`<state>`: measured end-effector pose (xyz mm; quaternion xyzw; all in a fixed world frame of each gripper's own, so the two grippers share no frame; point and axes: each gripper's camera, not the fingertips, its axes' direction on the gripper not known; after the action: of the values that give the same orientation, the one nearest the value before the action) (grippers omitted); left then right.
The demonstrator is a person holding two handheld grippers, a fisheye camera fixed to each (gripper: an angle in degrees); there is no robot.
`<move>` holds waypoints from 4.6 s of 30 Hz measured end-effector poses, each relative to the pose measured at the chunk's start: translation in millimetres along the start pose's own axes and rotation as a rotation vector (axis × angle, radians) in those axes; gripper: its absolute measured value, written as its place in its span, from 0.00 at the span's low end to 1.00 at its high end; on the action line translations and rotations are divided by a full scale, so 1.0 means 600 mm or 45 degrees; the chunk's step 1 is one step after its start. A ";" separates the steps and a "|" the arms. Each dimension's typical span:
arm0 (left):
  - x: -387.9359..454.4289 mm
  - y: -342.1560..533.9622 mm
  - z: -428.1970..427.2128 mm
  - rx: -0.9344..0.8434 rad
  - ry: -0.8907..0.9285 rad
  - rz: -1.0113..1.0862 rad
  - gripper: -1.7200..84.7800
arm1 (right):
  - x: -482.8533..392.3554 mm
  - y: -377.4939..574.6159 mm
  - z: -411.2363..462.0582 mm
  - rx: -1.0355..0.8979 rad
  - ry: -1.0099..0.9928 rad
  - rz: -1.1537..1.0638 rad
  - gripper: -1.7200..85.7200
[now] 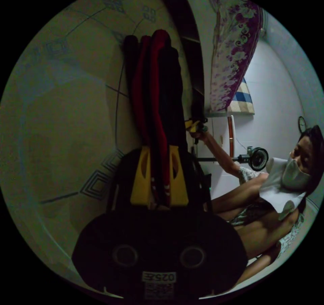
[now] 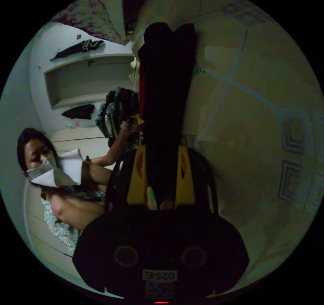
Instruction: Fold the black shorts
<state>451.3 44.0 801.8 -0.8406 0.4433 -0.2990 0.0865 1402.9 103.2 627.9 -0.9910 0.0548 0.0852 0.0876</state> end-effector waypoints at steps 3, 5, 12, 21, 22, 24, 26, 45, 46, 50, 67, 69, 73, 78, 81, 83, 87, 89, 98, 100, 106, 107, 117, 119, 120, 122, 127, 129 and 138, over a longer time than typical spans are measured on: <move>-0.008 -0.002 0.001 -0.034 0.008 0.012 0.06 | -0.004 0.009 0.010 0.003 -0.072 -0.015 0.17; -0.014 -0.001 0.001 -0.046 0.020 0.014 0.06 | -0.007 0.008 0.026 -0.031 -0.110 -0.025 0.13; -0.052 0.003 0.001 -0.082 0.165 -0.032 0.03 | -0.016 0.047 0.031 -0.049 -0.155 -0.004 0.07; 0.148 -0.118 -0.165 0.139 0.205 0.323 0.03 | -0.315 0.038 -0.083 0.232 0.078 -0.511 0.06; 0.173 -0.121 -0.174 0.136 0.179 0.366 0.03 | -0.340 0.044 -0.085 0.237 0.118 -0.551 0.06; 0.267 -0.112 -0.187 0.091 0.040 0.541 0.03 | -0.424 0.077 -0.076 0.210 0.275 -0.683 0.06; 0.313 -0.087 -0.178 0.066 -0.061 0.626 0.03 | -0.460 0.114 -0.054 0.200 0.365 -0.743 0.06; 0.019 0.283 0.284 -0.052 0.086 0.196 0.03 | -0.185 0.559 0.336 0.387 0.202 -0.187 0.03; 0.022 0.288 0.292 -0.045 0.085 0.196 0.03 | -0.187 0.566 0.343 0.397 0.193 -0.182 0.03; 0.052 0.326 0.324 0.041 0.066 0.221 0.06 | -0.222 0.619 0.380 0.453 0.165 -0.199 0.10; 0.381 0.464 0.778 -0.420 -1.615 1.495 0.12 | -0.466 0.748 0.868 -0.244 2.316 -1.311 0.18; 0.381 0.475 0.808 -0.422 -1.641 1.620 0.11 | -0.461 0.759 0.899 -0.299 2.369 -1.364 0.17; 0.394 0.490 0.853 -0.456 -1.730 1.659 0.11 | -0.465 0.780 0.928 -0.341 2.428 -1.429 0.18; 0.397 0.494 0.911 -0.506 -1.880 1.723 0.10 | -0.456 0.789 0.947 -0.398 2.540 -1.469 0.17; 0.374 0.470 0.935 -0.463 -1.951 1.767 0.08 | -0.452 0.753 0.932 -0.393 2.546 -1.384 0.13; 0.377 0.443 0.940 -0.470 -1.987 1.728 0.08 | -0.451 0.730 0.912 -0.395 2.457 -1.312 0.09; 0.407 0.350 0.897 -0.536 -1.688 1.468 0.07 | -0.473 0.684 0.835 -0.403 2.163 -1.206 0.07; 0.435 0.296 0.854 -0.606 -1.479 1.327 0.06 | -0.509 0.660 0.774 -0.387 1.907 -1.085 0.06; 0.618 0.071 0.590 -0.648 -0.773 1.175 0.06 | -0.655 0.519 0.422 -0.479 0.910 -0.820 0.06; 0.598 0.007 0.572 -0.688 -0.669 1.062 0.06 | -0.624 0.472 0.379 -0.549 0.795 -0.744 0.06; 0.403 -0.234 0.555 -0.820 -0.346 0.596 0.06 | -0.425 0.294 0.238 -0.617 0.445 -0.407 0.06; 0.361 -0.278 0.555 -0.810 -0.370 0.593 0.06 | -0.373 0.259 0.210 -0.599 0.437 -0.350 0.07; 0.130 -0.400 0.324 -0.207 -0.448 0.148 0.09 | -0.178 0.256 -0.097 0.143 0.170 -0.216 0.20; 0.111 -0.356 0.281 -0.116 -0.257 0.118 0.10 | -0.153 0.307 -0.131 0.256 0.075 -0.174 0.21; 0.097 -0.323 0.271 -0.098 -0.157 0.077 0.11 | -0.139 0.341 -0.137 0.290 0.008 -0.164 0.22; 0.086 -0.270 0.274 -0.102 -0.128 0.044 0.13 | -0.121 0.385 -0.131 0.308 -0.051 -0.118 0.24; 0.089 -0.162 0.338 -0.101 0.023 -0.005 0.19 | -0.082 0.463 -0.089 0.347 -0.191 0.005 0.28; 0.111 -0.113 0.365 -0.120 -0.017 -0.008 0.19 | -0.090 0.489 -0.072 0.348 -0.170 -0.011 0.29; 0.159 0.083 0.364 0.309 -0.065 -0.329 0.16 | -0.208 0.316 -0.124 0.156 0.483 -0.400 0.30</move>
<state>584.5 -87.6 646.0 -0.8812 0.2899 -0.3376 0.1595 1268.8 -84.3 691.2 -0.9784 -0.0794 -0.1203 0.1481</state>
